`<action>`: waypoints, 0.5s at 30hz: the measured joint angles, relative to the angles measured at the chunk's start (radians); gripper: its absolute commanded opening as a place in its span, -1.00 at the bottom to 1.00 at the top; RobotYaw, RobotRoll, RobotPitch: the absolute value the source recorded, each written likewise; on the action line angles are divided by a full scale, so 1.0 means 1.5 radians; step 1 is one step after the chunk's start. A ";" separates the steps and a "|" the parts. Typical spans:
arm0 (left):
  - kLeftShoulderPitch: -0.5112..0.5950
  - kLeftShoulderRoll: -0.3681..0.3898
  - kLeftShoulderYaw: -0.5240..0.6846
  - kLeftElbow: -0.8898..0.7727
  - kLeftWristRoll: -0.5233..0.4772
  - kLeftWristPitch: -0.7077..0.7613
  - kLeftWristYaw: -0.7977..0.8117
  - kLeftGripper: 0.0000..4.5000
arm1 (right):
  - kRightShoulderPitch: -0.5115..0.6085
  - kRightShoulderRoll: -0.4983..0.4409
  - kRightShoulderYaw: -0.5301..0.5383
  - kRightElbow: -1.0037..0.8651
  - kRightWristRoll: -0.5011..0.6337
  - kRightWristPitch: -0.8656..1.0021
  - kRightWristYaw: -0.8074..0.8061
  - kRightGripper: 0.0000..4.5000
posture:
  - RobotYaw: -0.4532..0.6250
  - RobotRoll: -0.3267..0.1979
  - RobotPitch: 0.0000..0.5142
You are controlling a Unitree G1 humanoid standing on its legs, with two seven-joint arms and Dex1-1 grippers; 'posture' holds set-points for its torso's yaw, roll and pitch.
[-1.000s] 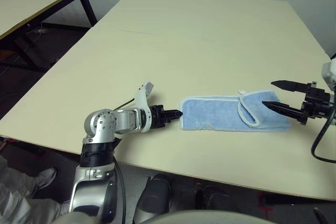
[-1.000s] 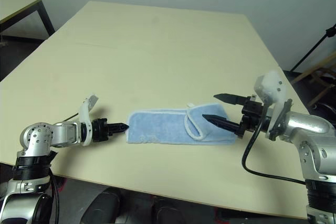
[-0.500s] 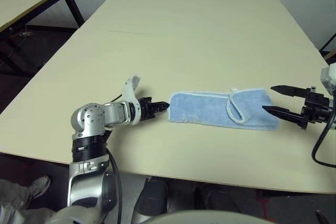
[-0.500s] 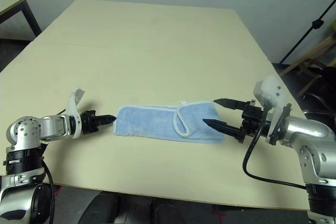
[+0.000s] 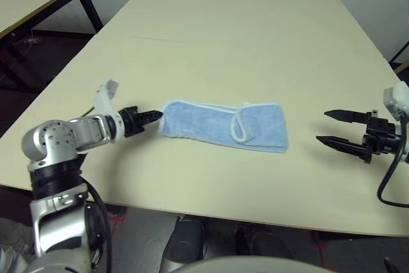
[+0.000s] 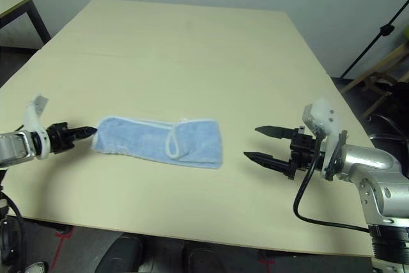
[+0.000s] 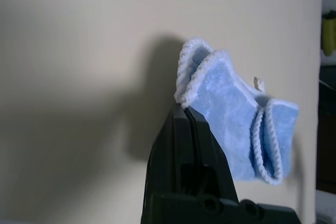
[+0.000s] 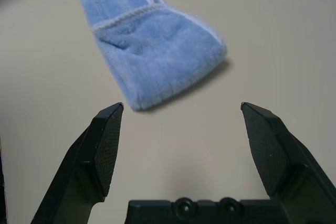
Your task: Fold the towel and set it aside.
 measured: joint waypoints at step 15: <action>-0.038 0.011 -0.075 0.055 0.065 -0.059 -0.067 -0.39 | 0.021 0.000 0.000 -0.005 0.003 -0.004 0.006 1.00 | 0.05 0.25 -0.60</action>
